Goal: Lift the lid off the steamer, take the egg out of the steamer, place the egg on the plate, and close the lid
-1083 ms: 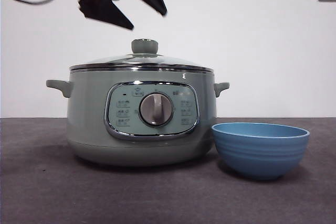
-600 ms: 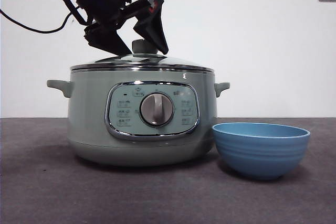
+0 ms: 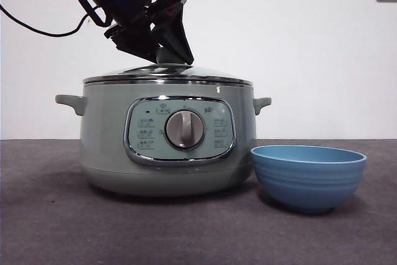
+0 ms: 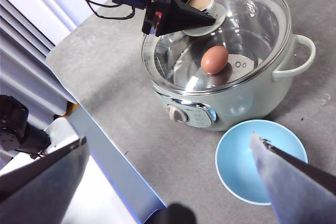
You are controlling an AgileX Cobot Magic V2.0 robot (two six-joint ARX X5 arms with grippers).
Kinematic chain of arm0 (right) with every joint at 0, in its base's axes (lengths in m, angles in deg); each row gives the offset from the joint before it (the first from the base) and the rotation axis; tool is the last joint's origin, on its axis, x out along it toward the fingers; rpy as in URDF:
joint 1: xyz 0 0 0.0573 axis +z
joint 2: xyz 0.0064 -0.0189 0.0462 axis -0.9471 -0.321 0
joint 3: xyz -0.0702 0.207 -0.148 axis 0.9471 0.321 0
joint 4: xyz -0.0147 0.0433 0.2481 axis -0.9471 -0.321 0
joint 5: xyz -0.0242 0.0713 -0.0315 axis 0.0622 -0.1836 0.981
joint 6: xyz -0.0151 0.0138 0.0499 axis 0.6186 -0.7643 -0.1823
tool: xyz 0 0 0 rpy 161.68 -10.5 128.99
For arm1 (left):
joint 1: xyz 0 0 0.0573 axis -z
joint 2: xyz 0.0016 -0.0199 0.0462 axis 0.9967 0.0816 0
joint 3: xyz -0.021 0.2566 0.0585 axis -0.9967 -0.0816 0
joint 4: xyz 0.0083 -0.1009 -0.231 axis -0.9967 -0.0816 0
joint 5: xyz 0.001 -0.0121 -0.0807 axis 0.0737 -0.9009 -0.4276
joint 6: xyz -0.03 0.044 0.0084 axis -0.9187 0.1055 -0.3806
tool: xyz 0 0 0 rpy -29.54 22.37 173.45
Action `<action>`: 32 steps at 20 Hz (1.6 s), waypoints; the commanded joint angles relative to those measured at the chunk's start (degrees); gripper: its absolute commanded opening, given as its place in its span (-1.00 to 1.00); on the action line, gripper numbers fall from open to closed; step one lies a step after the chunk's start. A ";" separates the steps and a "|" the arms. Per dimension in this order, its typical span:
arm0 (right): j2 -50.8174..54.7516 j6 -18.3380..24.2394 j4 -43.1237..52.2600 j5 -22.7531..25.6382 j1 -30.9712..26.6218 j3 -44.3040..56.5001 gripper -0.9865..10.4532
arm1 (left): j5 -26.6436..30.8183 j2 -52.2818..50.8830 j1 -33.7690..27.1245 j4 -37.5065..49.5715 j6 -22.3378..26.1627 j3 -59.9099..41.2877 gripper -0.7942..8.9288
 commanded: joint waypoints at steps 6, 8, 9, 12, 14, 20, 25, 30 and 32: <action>-0.02 -0.17 0.28 1.88 0.13 0.04 0.16 | 0.57 0.17 -0.42 -0.39 -1.31 -0.44 -0.85; -0.02 -0.17 0.28 2.14 0.13 0.04 0.16 | 0.57 -0.33 -0.42 0.04 -1.31 -0.35 -0.85; -0.02 -0.17 0.28 2.80 0.13 0.04 0.16 | 0.57 -0.68 -0.42 0.42 -1.33 -0.35 -0.85; -0.04 -0.17 0.31 2.82 0.13 0.04 0.16 | 0.59 -2.54 -0.42 1.03 -1.57 -0.35 -0.85; -0.13 -0.20 0.52 2.82 0.13 0.04 0.16 | 0.61 -3.80 -0.42 0.87 -1.57 0.07 -0.85; -0.85 -0.70 1.11 2.86 0.13 0.04 0.16 | 0.72 -7.19 -0.42 -4.98 -1.66 7.13 -0.85; -4.20 -5.57 7.23 2.82 0.37 0.04 0.16 | 1.62 -16.13 -0.48 -12.26 -2.12 12.41 -0.85; -10.21 -12.17 17.29 7.15 6.08 -0.20 0.16 | 6.21 -29.46 -0.52 -19.15 -2.75 12.48 -0.85; -14.03 -14.19 19.61 10.56 9.92 -1.79 0.16 | 7.72 -34.23 -0.52 -24.06 -2.78 12.48 -0.85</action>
